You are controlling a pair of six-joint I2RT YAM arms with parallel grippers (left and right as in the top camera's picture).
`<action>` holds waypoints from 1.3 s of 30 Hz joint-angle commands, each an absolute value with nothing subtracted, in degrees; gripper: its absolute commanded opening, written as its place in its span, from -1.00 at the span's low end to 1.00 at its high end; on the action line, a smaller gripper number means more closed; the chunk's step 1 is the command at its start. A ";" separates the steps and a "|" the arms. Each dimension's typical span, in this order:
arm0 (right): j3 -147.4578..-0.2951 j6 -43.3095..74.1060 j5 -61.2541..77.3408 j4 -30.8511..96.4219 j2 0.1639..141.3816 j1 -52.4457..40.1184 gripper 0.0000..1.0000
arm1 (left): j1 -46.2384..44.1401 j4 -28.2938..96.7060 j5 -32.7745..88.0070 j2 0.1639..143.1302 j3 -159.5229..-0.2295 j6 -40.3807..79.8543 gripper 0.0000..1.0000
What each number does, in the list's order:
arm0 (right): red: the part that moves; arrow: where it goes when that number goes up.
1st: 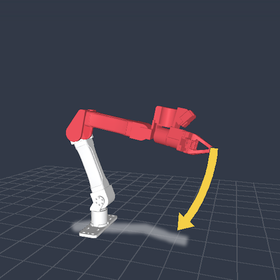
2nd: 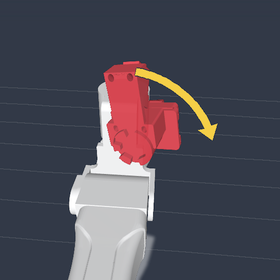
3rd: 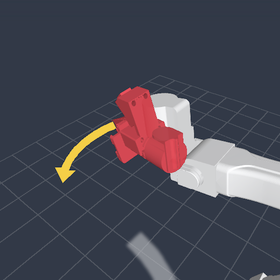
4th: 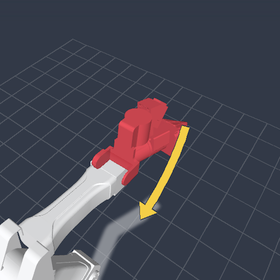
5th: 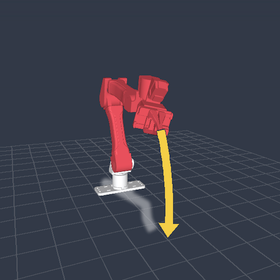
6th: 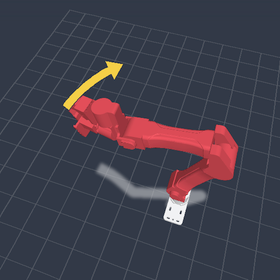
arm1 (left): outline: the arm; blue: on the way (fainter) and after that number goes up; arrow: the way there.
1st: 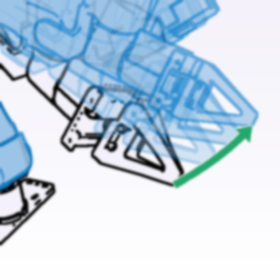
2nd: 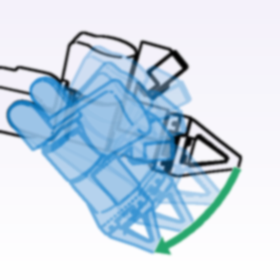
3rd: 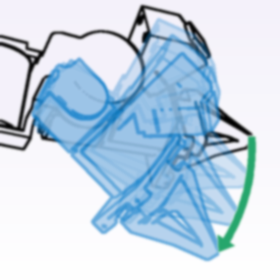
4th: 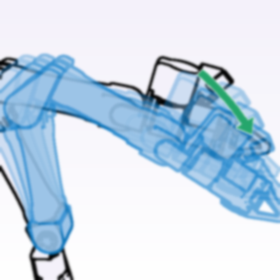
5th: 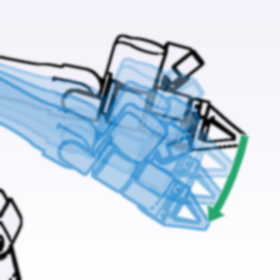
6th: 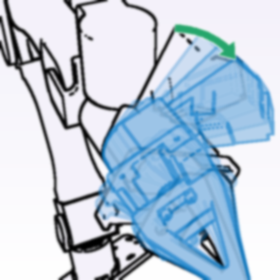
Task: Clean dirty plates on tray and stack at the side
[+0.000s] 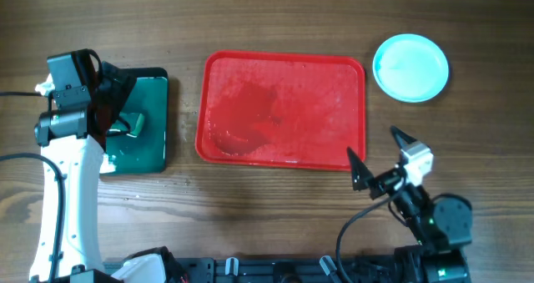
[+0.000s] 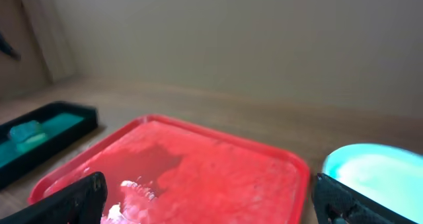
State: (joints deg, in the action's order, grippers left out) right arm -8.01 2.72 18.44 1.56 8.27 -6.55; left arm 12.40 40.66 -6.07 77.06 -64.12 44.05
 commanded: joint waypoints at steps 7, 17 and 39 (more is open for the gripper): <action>-4.05 4.64 19.33 -1.17 0.19 0.51 0.99 | 12.64 40.58 -5.80 77.32 -64.07 43.75 1.00; -0.27 6.42 11.44 -7.84 0.16 0.69 0.99 | 12.64 40.58 -5.80 77.32 -64.07 43.75 1.00; -0.27 4.64 4.45 -0.12 0.19 2.76 0.99 | 12.64 40.58 -5.80 77.32 -64.07 43.75 1.00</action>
